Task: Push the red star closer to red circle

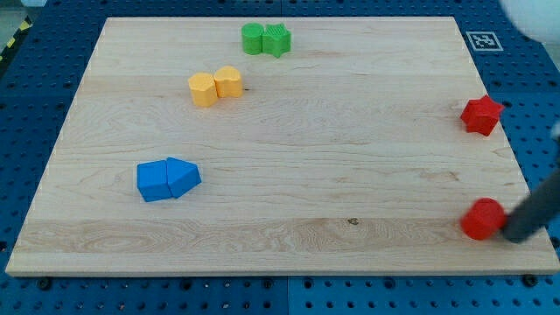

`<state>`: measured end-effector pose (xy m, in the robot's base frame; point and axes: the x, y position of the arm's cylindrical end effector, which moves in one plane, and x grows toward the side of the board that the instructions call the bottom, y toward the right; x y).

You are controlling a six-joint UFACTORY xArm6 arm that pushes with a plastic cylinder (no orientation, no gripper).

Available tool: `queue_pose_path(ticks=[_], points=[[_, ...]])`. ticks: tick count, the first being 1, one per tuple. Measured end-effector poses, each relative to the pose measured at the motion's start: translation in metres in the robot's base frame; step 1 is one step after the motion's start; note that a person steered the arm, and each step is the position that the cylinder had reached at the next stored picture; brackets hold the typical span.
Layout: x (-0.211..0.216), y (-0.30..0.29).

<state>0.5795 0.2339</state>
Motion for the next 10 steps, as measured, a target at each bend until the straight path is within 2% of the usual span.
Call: queue_pose_path(ticks=[2, 3, 4, 5, 6, 7, 9, 10], points=[[-0.043, -0.11], [-0.03, -0.089], [-0.021, -0.027], [-0.032, 0.045], [-0.07, 0.108], [-0.079, 0.112], [-0.151, 0.11], [-0.165, 0.08]])
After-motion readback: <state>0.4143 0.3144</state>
